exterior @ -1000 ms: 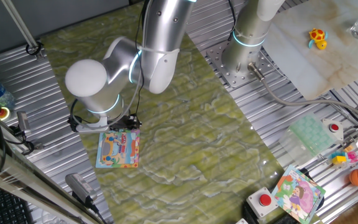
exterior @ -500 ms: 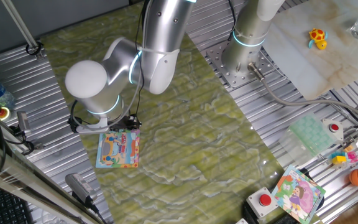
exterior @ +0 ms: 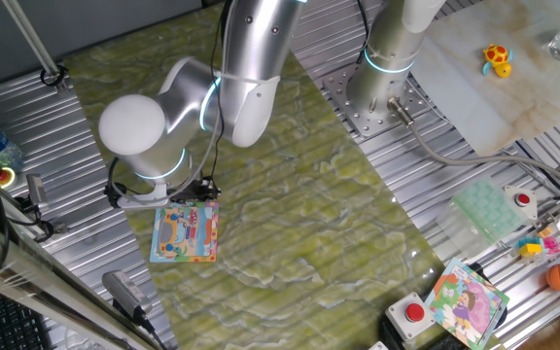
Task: Assemble one piece of a puzzle
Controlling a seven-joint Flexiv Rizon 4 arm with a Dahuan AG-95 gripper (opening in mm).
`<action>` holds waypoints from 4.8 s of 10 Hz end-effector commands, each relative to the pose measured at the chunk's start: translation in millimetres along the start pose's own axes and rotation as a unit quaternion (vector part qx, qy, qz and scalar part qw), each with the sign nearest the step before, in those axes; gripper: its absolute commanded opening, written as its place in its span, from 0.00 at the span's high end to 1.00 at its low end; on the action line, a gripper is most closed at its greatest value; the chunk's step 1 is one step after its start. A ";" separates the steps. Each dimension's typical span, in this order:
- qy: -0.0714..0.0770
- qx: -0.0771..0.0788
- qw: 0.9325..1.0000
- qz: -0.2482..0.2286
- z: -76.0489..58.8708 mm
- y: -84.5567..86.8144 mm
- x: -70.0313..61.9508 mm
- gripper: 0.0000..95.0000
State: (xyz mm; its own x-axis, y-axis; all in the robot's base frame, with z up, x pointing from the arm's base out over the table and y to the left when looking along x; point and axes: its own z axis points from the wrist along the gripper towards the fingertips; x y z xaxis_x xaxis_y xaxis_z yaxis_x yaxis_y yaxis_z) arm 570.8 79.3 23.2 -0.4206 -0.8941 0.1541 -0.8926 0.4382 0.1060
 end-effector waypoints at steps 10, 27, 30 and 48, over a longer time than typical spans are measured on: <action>-0.041 -0.021 0.997 0.068 -3.6 21.5 -24.4 0.40; -0.054 -0.031 0.994 0.091 -6.1 29.7 -48.7 0.40; -0.053 -0.030 0.994 0.086 -4.1 32.0 -48.4 0.40; -0.052 -0.024 0.997 0.056 6.5 37.7 -36.5 0.40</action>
State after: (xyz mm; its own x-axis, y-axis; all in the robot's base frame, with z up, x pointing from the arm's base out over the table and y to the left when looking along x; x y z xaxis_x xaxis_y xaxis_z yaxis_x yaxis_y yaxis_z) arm 551.3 127.8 15.0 -0.5340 -0.8430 0.0651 -0.8314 0.5375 0.1410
